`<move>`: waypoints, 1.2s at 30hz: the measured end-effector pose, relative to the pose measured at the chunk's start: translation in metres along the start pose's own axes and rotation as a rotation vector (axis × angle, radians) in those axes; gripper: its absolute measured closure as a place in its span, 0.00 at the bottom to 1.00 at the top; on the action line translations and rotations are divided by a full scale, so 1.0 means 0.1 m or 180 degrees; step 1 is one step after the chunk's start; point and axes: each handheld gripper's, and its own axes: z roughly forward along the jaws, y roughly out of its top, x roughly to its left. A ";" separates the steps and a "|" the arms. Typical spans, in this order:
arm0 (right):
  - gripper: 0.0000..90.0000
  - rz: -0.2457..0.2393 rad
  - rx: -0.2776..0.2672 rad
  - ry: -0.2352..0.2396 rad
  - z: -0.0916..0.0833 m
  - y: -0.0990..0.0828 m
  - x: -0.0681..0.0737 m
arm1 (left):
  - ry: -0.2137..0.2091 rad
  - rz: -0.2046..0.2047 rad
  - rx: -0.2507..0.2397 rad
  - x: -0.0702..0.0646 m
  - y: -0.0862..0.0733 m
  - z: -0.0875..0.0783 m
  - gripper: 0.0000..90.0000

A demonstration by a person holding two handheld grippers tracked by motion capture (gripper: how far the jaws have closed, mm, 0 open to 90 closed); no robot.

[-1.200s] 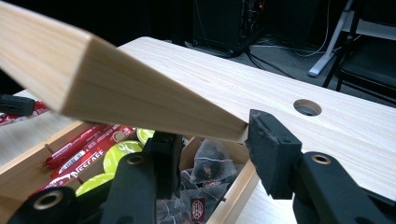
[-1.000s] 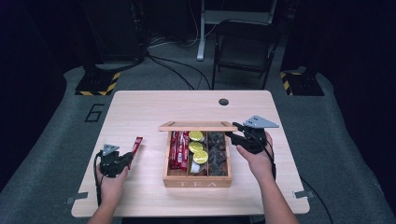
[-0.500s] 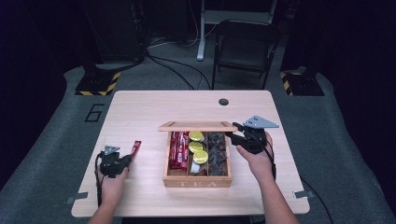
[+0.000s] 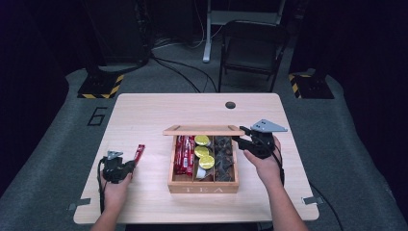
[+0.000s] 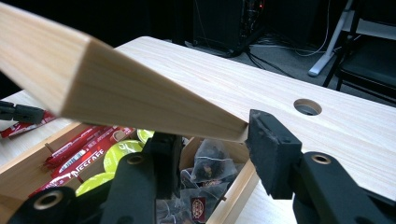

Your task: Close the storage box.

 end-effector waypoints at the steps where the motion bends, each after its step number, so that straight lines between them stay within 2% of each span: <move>1: 0.62 0.0001 -0.0001 0.0000 0.00 0.00 0.00 | 0.0005 0.0005 0.0002 0.00 0.00 0.00 0.92; 11: 0.62 0.0002 -0.0001 0.0002 0.00 0.00 0.00 | -0.0051 0.0022 -0.0043 -0.03 0.02 -0.02 0.79; 15: 0.62 0.0000 -0.0001 0.0002 0.00 0.00 0.00 | -0.0053 0.0122 -0.0069 -0.07 0.07 -0.05 0.63; 19: 0.62 0.0003 -0.0002 0.0001 0.00 0.00 0.00 | -0.0021 0.0230 -0.0113 -0.12 0.10 -0.10 0.55; 22: 0.62 0.0001 0.0001 -0.0003 0.00 0.00 0.00 | -0.0066 0.0211 -0.0180 -0.16 0.12 -0.13 0.53; 23: 0.62 -0.0005 0.0002 -0.0004 0.00 0.00 0.00 | -0.0122 0.0259 -0.0189 -0.18 0.15 -0.18 0.53; 27: 0.62 -0.0005 0.0003 -0.0005 0.00 0.00 0.00 | -0.0251 0.0297 -0.0262 -0.22 0.24 -0.29 0.52; 32: 0.62 0.0002 0.0000 -0.0002 0.00 0.00 0.01 | -0.0323 0.0319 -0.0371 -0.26 0.30 -0.40 0.52; 36: 0.62 -0.0004 -0.0001 -0.0004 -0.01 0.00 0.01 | -0.0384 0.0365 -0.0376 -0.32 0.34 -0.44 0.52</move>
